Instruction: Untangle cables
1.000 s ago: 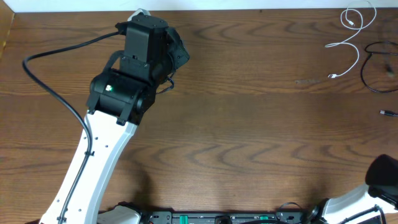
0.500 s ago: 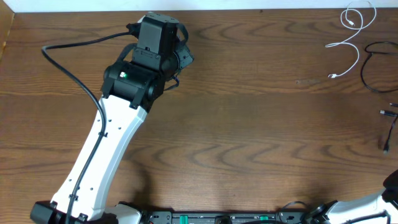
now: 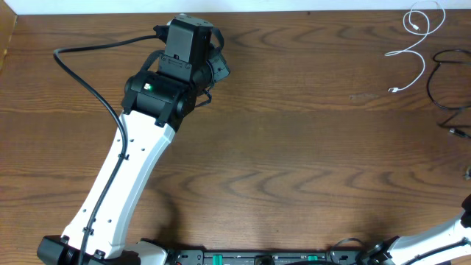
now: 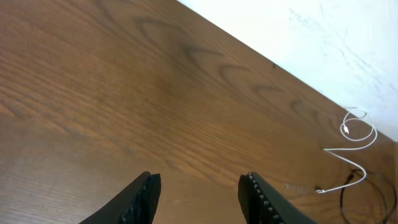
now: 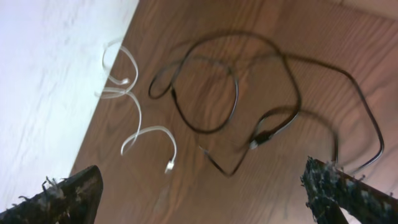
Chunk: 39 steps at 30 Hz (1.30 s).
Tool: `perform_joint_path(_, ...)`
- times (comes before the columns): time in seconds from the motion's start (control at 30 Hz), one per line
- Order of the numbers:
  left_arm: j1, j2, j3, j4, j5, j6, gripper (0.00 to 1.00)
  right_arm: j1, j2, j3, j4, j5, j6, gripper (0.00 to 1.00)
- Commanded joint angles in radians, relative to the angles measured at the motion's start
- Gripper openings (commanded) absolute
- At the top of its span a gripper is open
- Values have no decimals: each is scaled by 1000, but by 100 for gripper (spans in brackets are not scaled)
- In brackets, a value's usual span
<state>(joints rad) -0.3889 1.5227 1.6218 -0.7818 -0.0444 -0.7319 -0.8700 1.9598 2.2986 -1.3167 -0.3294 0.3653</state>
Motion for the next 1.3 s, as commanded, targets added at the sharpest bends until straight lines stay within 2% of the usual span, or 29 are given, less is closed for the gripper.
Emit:
perform_joint_path(0.0, -3, 4, 2, -2, 11, 94, 45, 16, -24, 7, -20, -113, -67, 99)
perform_joint_path(0.1, -3, 4, 2, -2, 52, 202, 45, 46, -42, 7, -66, -229, -145, 99)
perform_joint_path(0.27, -3, 4, 2, -3, 183, 479, 46, 149, -94, 7, -173, -268, -278, 99)
perform_joint_path(0.3, -3, 4, 2, -7, 199, 514, 47, 179, -107, 7, -190, -268, -306, 99)
perform_joint_path(0.4, -3, 4, 2, -28, 186, 522, 56, 270, -140, 7, -241, -267, -388, 99)
perform_joint_path(0.43, -3, 4, 2, -37, 180, 522, 61, 306, -150, 7, -256, -261, -420, 99)
perform_joint_path(0.47, -3, 5, 2, -50, 178, 522, 87, 338, -157, 7, -269, -245, -438, 99)
perform_joint_path(0.5, -3, 5, 2, -66, 178, 522, 100, 374, -165, 7, -280, -213, -442, 99)
perform_joint_path(0.7, -3, 5, 2, -104, 179, 521, 100, 618, -213, 7, -318, 57, -441, 99)
perform_joint_path(0.87, -3, 5, 2, -104, 179, 521, 99, 750, -275, 7, -333, 117, -441, 99)
perform_joint_path(0.97, -3, 5, 2, -104, 179, 521, 99, 778, -334, 6, -382, 116, -441, 99)
perform_joint_path(1.27, -3, 5, 2, -104, 179, 521, 99, 779, -455, 6, -381, 99, -419, 99)
